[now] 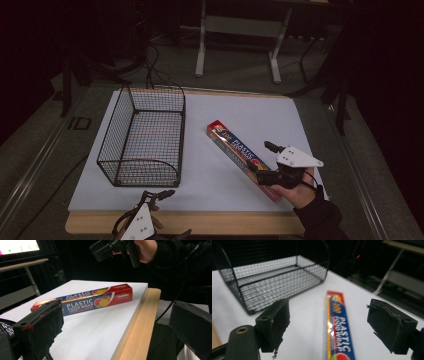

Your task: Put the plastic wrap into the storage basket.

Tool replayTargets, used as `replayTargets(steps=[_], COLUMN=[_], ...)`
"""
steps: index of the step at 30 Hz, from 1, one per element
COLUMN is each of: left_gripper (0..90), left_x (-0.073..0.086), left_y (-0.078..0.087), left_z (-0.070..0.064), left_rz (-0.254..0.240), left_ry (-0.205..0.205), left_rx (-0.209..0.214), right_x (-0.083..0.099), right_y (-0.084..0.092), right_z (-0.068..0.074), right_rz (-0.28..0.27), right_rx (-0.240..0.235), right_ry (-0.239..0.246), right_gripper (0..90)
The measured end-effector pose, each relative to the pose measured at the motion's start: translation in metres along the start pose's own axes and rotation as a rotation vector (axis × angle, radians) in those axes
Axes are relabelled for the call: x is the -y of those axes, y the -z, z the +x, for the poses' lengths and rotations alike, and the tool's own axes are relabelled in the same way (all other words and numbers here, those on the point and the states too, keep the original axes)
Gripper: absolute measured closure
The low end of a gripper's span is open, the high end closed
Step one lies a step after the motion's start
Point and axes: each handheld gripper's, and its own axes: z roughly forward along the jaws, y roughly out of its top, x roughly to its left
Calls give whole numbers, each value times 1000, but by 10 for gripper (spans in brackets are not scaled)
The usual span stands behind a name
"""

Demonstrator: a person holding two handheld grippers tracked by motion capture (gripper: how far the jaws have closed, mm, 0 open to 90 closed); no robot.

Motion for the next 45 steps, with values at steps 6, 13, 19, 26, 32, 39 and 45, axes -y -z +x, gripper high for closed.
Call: replayTargets(steps=[6,13,19,26,32,39,45], left_gripper=[1,1,1,1,1,1,1], left_x=[0,0,0,0,0,1,0], left_y=[0,0,0,0,0,0,0], left_z=[0,0,0,0,0,0,-1], left_rz=[2,3,5,9,8,11,8], left_ry=[-4,-1,-3,-7,-3,-5,-9], left_rx=[3,6,8,9,12,14,18], right_x=[-1,1,7,12,16,23,29], right_y=[-18,-43,-67,-86,-99,-116,-131], right_z=[-7,-23,-34,-43,-48,-54,-59], right_rz=[43,128,242,293,351,431,533], right_rx=[-24,-22,-58,-68,-74,-74,-97], right_ry=[-14,-48,-86,-111,-117,-120,-148], right_gripper=[180,214,214,217,217,214,208])
